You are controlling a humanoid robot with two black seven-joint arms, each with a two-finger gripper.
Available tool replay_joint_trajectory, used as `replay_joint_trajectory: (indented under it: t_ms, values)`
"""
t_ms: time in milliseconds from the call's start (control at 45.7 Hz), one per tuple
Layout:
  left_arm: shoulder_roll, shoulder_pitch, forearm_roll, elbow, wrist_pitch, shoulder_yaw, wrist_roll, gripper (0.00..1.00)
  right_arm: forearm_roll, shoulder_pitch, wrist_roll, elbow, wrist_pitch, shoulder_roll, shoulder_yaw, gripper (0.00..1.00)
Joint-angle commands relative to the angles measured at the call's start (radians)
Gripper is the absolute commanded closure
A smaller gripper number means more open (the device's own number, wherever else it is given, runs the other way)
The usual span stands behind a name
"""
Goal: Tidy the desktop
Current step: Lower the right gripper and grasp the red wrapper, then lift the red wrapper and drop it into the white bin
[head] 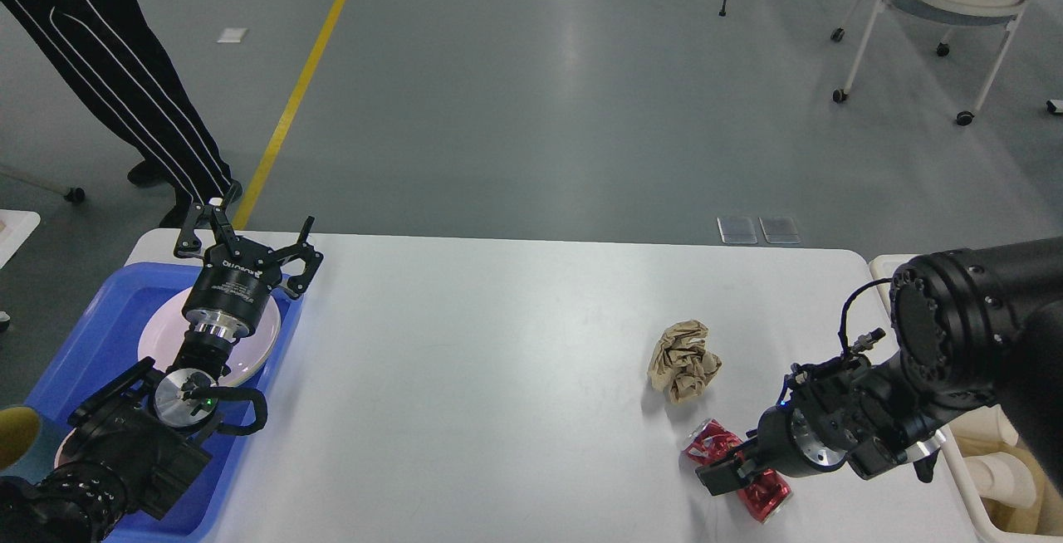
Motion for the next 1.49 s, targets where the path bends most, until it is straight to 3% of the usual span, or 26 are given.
replay_joint_trajectory:
  t_ms: [0,88,110,153,175,591,898,1029,1117,1139,1183,1292,1467]
  values:
    - [0.000,0.000,0.000,0.000,0.000,0.000,0.000,0.01,0.008,-0.032,0.000,-0.035,-0.002,0.000,0.002,0.11]
    - [0.000,0.000,0.000,0.000,0.000,0.000,-0.001,0.01,0.012,-0.032,-0.008,-0.036,-0.002,0.002,0.000,0.57]
    - [0.000,0.000,0.000,0.000,0.000,0.000,-0.001,0.01,0.017,-0.032,-0.009,-0.036,-0.002,0.000,0.000,0.74]
    - [0.000,0.000,0.000,0.000,0.000,0.000,-0.001,0.01,0.022,-0.032,-0.011,-0.039,-0.004,-0.001,-0.003,0.98]
    - [0.000,0.002,0.000,0.000,0.000,0.000,0.000,0.01,0.026,-0.031,-0.011,-0.039,-0.004,-0.003,-0.004,1.00]
    - [0.000,0.000,0.000,0.000,0.000,0.000,-0.001,0.01,0.101,0.005,-0.003,-0.024,-0.019,-0.026,-0.006,1.00]
    - [0.000,0.000,0.000,0.000,0.000,0.000,-0.001,0.01,-0.007,0.219,0.034,0.160,-0.005,-0.254,-0.011,1.00]
    - [0.000,0.002,0.000,0.000,0.000,0.000,-0.001,0.01,-0.021,0.408,0.041,0.214,0.031,-0.328,-0.049,1.00]
    - [0.000,0.000,0.000,0.000,0.000,0.000,-0.001,0.01,-0.021,0.561,0.095,0.221,0.172,-0.331,-0.067,1.00]
    - [0.000,0.002,0.000,0.000,0.000,0.000,-0.001,0.00,-0.020,0.643,0.125,0.220,0.282,-0.323,-0.063,1.00]
    - [0.000,0.000,0.000,0.000,0.000,0.000,-0.001,0.01,-0.017,0.715,0.141,0.217,0.402,-0.314,-0.046,1.00]
    - [0.000,0.000,0.000,0.000,0.000,0.000,-0.001,0.01,0.014,0.848,0.147,0.215,0.666,-0.305,0.077,1.00]
    - [0.000,0.002,-0.002,0.000,0.000,0.000,-0.001,0.01,0.111,1.006,0.144,0.218,0.998,-0.306,0.290,1.00]
